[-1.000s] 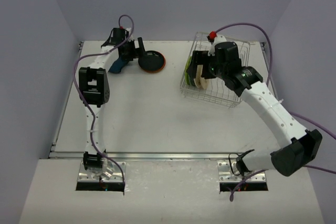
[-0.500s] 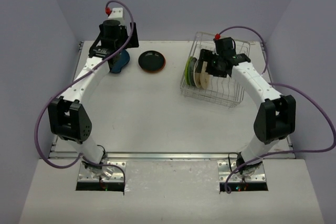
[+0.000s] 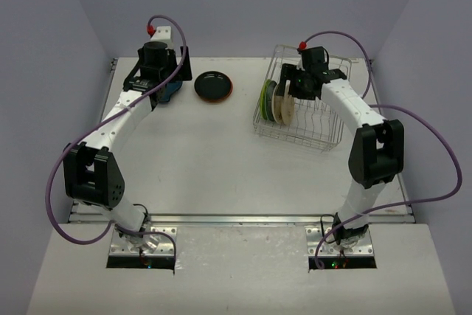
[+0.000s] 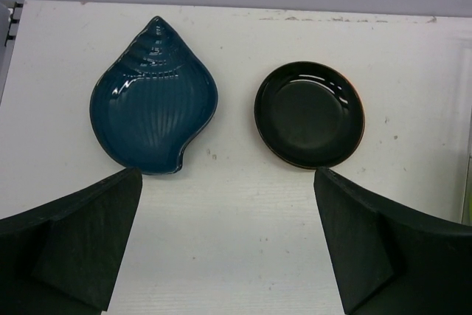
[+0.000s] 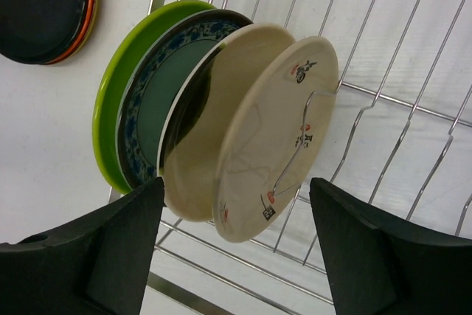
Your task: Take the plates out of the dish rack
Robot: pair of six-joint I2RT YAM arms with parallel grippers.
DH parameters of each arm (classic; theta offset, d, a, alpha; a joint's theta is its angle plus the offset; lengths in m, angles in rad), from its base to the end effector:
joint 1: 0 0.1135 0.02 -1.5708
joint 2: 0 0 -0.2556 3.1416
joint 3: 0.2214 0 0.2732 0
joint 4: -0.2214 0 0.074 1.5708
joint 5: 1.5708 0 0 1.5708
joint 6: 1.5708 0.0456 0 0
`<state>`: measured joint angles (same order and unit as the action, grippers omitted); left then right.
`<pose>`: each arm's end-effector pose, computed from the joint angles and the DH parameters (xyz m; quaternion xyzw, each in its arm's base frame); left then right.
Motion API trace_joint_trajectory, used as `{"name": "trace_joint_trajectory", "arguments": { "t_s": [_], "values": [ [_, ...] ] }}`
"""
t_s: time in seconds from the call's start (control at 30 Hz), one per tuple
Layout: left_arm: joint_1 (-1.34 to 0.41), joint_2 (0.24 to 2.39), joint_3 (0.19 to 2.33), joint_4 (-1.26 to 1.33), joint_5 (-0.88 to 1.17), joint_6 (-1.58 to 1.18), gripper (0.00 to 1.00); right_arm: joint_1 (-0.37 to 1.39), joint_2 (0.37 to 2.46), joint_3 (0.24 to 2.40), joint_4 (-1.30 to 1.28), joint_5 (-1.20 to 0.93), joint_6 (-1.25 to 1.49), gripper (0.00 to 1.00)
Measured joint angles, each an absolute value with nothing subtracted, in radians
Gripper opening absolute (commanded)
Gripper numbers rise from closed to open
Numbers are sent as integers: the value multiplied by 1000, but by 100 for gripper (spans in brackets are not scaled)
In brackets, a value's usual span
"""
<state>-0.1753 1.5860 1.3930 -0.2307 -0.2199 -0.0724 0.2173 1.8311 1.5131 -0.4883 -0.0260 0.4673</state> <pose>0.4005 -0.0608 0.3281 -0.0165 0.8369 0.0248 0.5466 0.4299 0.0961 0.2478 0.1109 0.9211 0.1365 0.3473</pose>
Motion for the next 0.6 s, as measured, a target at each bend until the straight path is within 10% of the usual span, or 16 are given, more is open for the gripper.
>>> {"name": "trace_joint_trajectory", "arguments": {
  "t_s": [0.6],
  "values": [
    [-164,1591,1393,-233,-179,-91,100,220,1924,1545,-475,-59,452,4]
  ]
}}
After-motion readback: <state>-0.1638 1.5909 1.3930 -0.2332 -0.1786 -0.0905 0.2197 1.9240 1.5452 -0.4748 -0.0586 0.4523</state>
